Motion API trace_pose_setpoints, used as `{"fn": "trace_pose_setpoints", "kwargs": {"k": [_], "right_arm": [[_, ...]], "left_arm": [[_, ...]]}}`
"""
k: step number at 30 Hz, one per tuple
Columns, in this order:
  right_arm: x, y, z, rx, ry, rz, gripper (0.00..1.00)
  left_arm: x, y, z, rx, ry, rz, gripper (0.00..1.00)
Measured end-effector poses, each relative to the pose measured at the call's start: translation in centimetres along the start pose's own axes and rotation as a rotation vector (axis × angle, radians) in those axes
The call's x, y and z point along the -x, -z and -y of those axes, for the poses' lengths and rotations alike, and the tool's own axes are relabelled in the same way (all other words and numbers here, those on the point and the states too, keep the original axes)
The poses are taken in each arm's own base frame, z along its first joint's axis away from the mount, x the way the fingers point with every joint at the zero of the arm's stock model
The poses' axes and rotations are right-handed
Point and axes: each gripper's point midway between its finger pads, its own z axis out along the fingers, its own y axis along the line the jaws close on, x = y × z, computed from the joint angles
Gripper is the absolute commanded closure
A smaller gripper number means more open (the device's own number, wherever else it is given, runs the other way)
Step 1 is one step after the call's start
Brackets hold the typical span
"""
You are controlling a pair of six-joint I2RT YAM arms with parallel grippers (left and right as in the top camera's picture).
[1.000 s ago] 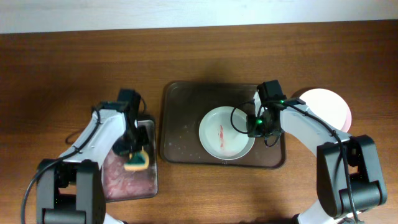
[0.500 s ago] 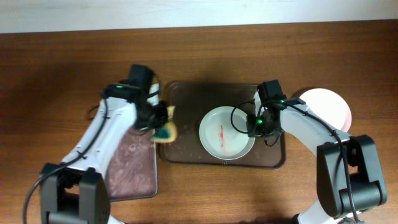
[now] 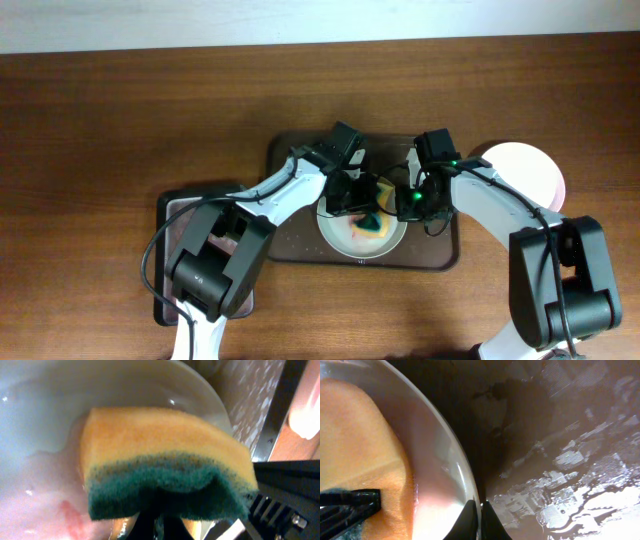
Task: Clean dirty plates on tray and stack at the side
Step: 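Scrub the right-held plate with the sponge in the left gripper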
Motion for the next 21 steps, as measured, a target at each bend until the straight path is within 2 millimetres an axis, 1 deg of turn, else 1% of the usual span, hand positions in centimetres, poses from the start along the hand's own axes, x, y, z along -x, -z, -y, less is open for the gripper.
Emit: {"fn": "trace_pose_setpoints", "kwargs": {"k": [2, 3, 6, 8, 9, 10, 11, 12, 14, 15, 16, 18, 19, 21], "right_arm": [[-0.3, -0.1, -0.5, 0.024, 0.0, -0.014, 0.96], [-0.5, -0.2, -0.8, 0.037, 0.006, -0.021, 0.96], [-0.5, -0.2, -1.0, 0.043, 0.004, -0.022, 0.96], [-0.5, -0.2, -1.0, 0.044, -0.003, -0.022, 0.96], [-0.5, -0.2, -1.0, 0.044, -0.006, -0.022, 0.96], [-0.6, -0.3, -1.2, 0.055, -0.008, -0.026, 0.96], [-0.6, -0.3, -1.3, 0.058, -0.009, -0.027, 0.96], [-0.5, -0.3, -1.3, 0.058, -0.013, -0.025, 0.96], [-0.4, -0.3, -1.0, 0.045, -0.018, -0.018, 0.96], [-0.2, -0.3, -0.7, 0.036, -0.023, -0.013, 0.96], [-0.1, -0.2, -0.2, 0.023, -0.04, -0.007, 0.96], [0.1, 0.0, 0.6, -0.009, -0.053, 0.003, 0.96], [0.2, 0.1, 1.3, -0.031, -0.065, 0.01, 0.96], [0.3, 0.3, 1.9, -0.061, -0.069, 0.016, 0.96]], "left_arm": [[-1.0, 0.5, -1.1, 0.073, 0.043, -0.042, 1.0], [-1.9, 0.8, -2.0, 0.127, 0.061, -0.07, 1.0], [-3.3, 1.9, -3.8, 0.255, 0.092, -0.114, 1.0], [-4.2, 3.3, -5.5, 0.376, 0.121, -0.145, 1.0], [-4.3, 3.9, -6.0, 0.411, 0.132, -0.152, 1.0], [-3.8, 4.7, -6.8, 0.472, 0.139, -0.14, 1.0], [-3.1, 5.1, -7.2, 0.497, 0.138, -0.118, 1.0], [-2.5, 5.0, -7.2, 0.496, 0.129, -0.093, 1.0], [-1.1, 4.3, -6.5, 0.458, 0.1, -0.037, 1.0], [-0.8, 4.2, -6.4, 0.451, 0.094, -0.029, 1.0], [-0.1, 3.2, -5.2, 0.4, 0.071, 0.007, 1.0], [0.1, 1.9, -3.9, 0.344, 0.048, 0.01, 1.0], [0.1, 1.0, -2.8, 0.299, 0.034, 0.001, 1.0], [-0.4, -0.6, -0.8, 0.191, 0.021, -0.049, 1.0]]}}
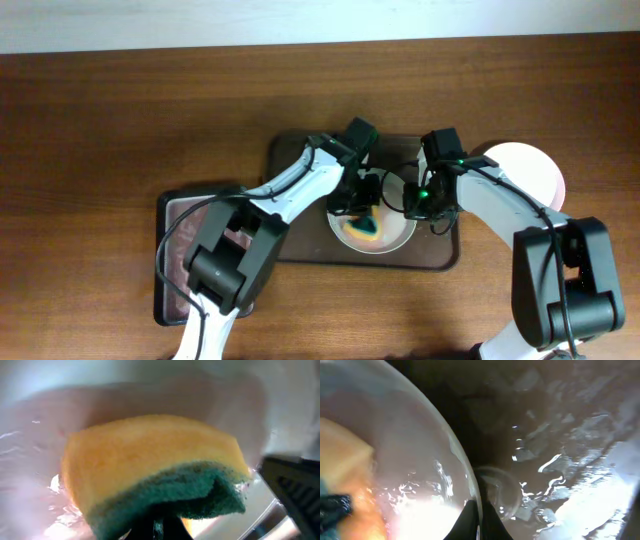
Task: Clean dirty plates on tray and stack at the side
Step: 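Scrub the right-held plate with the sponge in the left gripper, then move the sponge back onto the metal tray with the left gripper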
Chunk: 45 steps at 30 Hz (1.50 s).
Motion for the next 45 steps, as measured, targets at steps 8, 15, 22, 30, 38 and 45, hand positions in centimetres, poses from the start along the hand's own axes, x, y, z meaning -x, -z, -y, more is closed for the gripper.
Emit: {"fn": "trace_pose_setpoints", "kwargs": {"k": [8, 15, 22, 30, 38, 45], "right_arm": [[0.1, 0.1, 0.2, -0.009, -0.002, 0.003, 0.96], [-0.2, 0.0, -0.1, 0.007, -0.001, -0.006, 0.96], [-0.9, -0.3, -2.6, 0.098, 0.018, -0.041, 0.96], [-1.0, -0.3, -2.5, 0.097, 0.006, -0.044, 0.96], [-1.1, -0.3, -2.6, 0.099, 0.006, -0.047, 0.96], [-1.2, -0.3, -2.5, 0.092, 0.002, -0.051, 0.96]], "left_arm": [[-1.4, -1.4, 3.2, -0.221, -0.013, -0.127, 0.97], [-1.8, -1.5, 2.3, -0.136, -0.06, -0.125, 1.0], [-1.0, 1.6, -3.1, 0.278, -0.019, -0.068, 1.0], [1.1, 4.0, -6.8, 0.555, -0.03, 0.043, 1.0], [2.2, 8.3, -7.1, 0.699, -0.008, 0.075, 1.0], [2.2, 14.8, -8.6, 0.694, 0.061, 0.038, 1.0]]}}
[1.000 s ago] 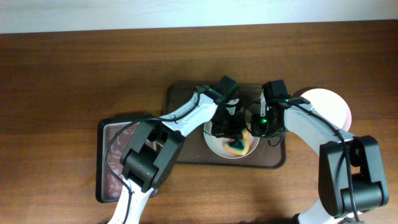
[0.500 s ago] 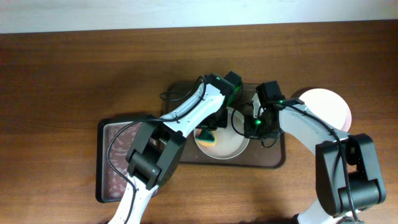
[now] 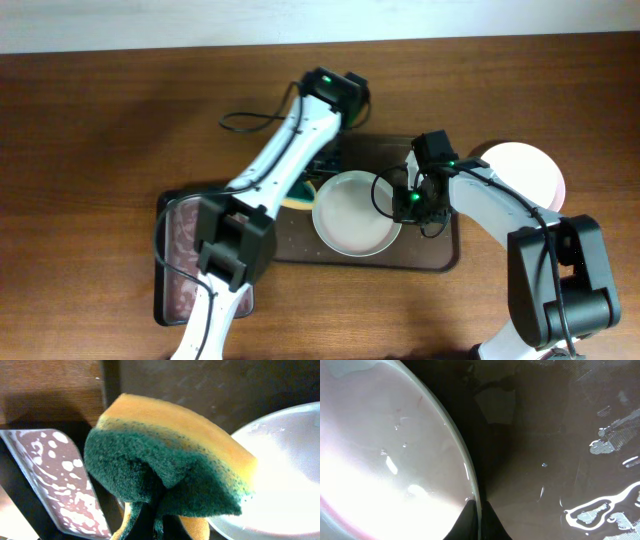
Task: Clean dirty plates on tray and stack at the side
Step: 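Move the sponge back onto the metal tray with the left gripper, then lift the third cleaned plate off the brown tray with the right gripper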
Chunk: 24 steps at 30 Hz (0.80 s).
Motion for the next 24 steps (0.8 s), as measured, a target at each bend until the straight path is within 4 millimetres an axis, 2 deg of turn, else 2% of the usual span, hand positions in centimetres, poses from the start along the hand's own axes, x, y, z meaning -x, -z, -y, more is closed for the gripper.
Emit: {"fn": "trace_pose_setpoints", "kwargs": {"k": [3, 5, 6, 7, 8, 9, 10, 11, 12, 14, 15, 16, 18, 19, 21, 23, 24], "right_arm": [[0.0, 0.0, 0.0, 0.0, -0.001, -0.001, 0.96], [-0.1, 0.0, 0.0, -0.001, -0.001, -0.002, 0.96], [-0.1, 0.0, 0.0, -0.002, -0.001, -0.003, 0.96], [-0.1, 0.0, 0.0, -0.002, -0.002, -0.005, 0.96], [-0.1, 0.0, 0.0, -0.003, -0.002, -0.005, 0.96], [-0.1, 0.0, 0.1, -0.004, -0.002, -0.006, 0.96], [-0.1, 0.1, 0.1, -0.006, -0.003, -0.006, 0.96], [-0.1, 0.1, 0.1, -0.006, -0.002, -0.007, 0.96], [-0.1, 0.1, 0.1, -0.007, -0.003, -0.007, 0.96], [-0.1, 0.1, 0.1, -0.007, -0.003, -0.006, 0.96], [-0.1, 0.1, 0.1, -0.007, -0.002, -0.006, 0.96], [-0.1, 0.1, 0.1, -0.006, 0.005, -0.005, 0.96], [-0.1, 0.1, 0.1, -0.007, 0.023, -0.004, 0.96], [-0.2, 0.1, 0.2, -0.014, 0.027, -0.011, 0.96], [-0.7, 0.8, 1.1, -0.073, 0.027, -0.033, 0.96], [-0.5, 2.8, 1.9, -0.178, 0.051, -0.013, 0.96], [0.4, 5.0, 1.8, -0.243, 0.087, 0.051, 0.96]], "left_arm": [[0.6, 2.3, -2.4, -0.088, 0.017, 0.02, 1.0], [0.5, 6.2, -6.3, -0.163, 0.066, 0.104, 1.0], [-1.0, 8.7, -9.7, -0.187, 0.111, 0.157, 1.0], [-2.2, 9.7, -12.1, -0.187, 0.148, 0.18, 1.0], [-3.5, 9.6, -13.8, -0.183, 0.183, 0.193, 1.0], [-5.4, 8.8, -15.6, -0.168, 0.215, 0.164, 1.0], [-7.6, 6.9, -17.9, -0.152, 0.279, 0.137, 1.0], [-8.2, 4.6, -19.3, -0.161, 0.348, 0.146, 1.0], [-8.6, 2.8, -19.8, -0.168, 0.382, 0.13, 1.0], [-8.8, -2.5, -19.7, -0.22, 0.453, 0.134, 1.0], [-9.5, -5.0, -19.4, -0.235, 0.472, 0.108, 1.0], [-11.2, -9.1, -18.5, -0.251, 0.489, 0.055, 1.0], [-11.2, -11.1, -17.6, -0.276, 0.492, 0.083, 1.0], [-11.9, -12.0, -17.2, -0.282, 0.489, 0.063, 0.86], [-12.5, -12.4, -17.0, -0.285, 0.479, 0.047, 0.01], [-12.5, -12.4, -16.9, -0.288, 0.479, 0.043, 0.01], [-12.6, -12.4, -16.9, -0.288, 0.478, 0.041, 0.01]]}}
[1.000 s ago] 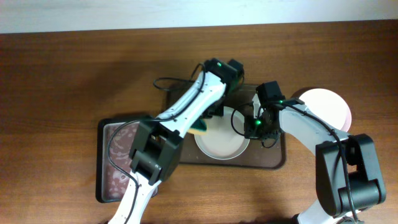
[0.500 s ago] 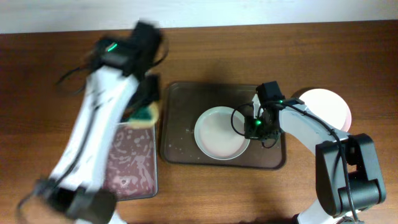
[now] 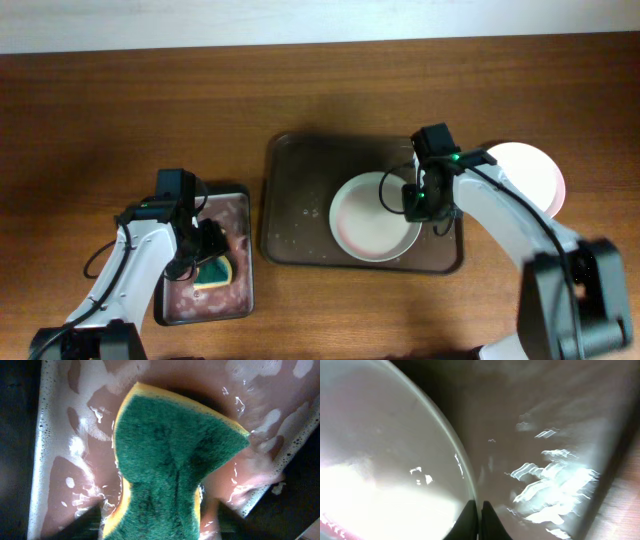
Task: Clean dirty plates on tray and stack at the side
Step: 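Lift the third cleaned plate off the brown tray with the right gripper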
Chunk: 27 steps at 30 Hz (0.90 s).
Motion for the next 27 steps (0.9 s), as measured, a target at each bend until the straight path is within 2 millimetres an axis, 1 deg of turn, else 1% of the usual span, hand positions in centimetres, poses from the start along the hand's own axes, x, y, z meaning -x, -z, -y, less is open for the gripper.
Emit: {"fn": "trace_pose_setpoints", "kwargs": {"k": [1, 2, 3, 4, 6, 7, 9, 14, 17, 19, 22, 27], "right_arm": [[1.0, 2.0, 0.2, -0.056, 0.023, 0.065, 0.96], [2.2, 4.6, 0.3, -0.127, 0.055, 0.157, 0.96], [3.1, 6.7, 0.5, -0.188, 0.075, 0.229, 0.96], [3.4, 7.8, 0.4, -0.219, 0.086, 0.269, 0.96], [4.3, 11.7, 0.5, -0.367, 0.125, 0.411, 0.96], [4.4, 13.1, 0.5, -0.445, 0.149, 0.462, 0.96], [4.3, 14.8, 0.3, -0.585, 0.209, 0.521, 0.96], [3.9, 19.1, -2.4, -0.84, 0.368, 0.677, 0.96], [3.5, 21.1, -3.7, -0.941, 0.424, 0.743, 0.96], [3.3, 21.8, -4.1, -0.976, 0.443, 0.764, 0.96], [3.2, 22.3, -4.0, -1.011, 0.453, 0.77, 0.96], [3.2, 22.4, -4.0, -1.02, 0.454, 0.771, 0.96]], "left_arm": [[0.0, 0.0, 0.0, 0.0, 0.001, -0.001, 0.01], [0.0, 0.0, 0.0, 0.0, 0.0, -0.001, 0.01], [0.0, 0.0, 0.0, 0.0, 0.0, -0.001, 0.01], [0.0, 0.0, 0.0, 0.0, 0.0, -0.001, 0.01], [0.0, 0.0, 0.0, 0.0, 0.0, -0.001, 0.01], [0.0, 0.0, 0.0, 0.0, 0.0, -0.001, 0.01], [0.0, 0.0, 0.0, 0.0, 0.0, -0.001, 0.01], [0.0, 0.0, 0.0, 0.0, 0.0, -0.001, 0.0], [0.0, 0.0, 0.0, 0.0, 0.0, -0.001, 0.01], [0.0, 0.0, 0.0, 0.0, 0.0, -0.001, 0.01], [0.0, 0.0, 0.0, 0.0, 0.0, -0.001, 0.0], [0.0, 0.0, 0.0, 0.0, 0.0, -0.001, 0.01]]}}
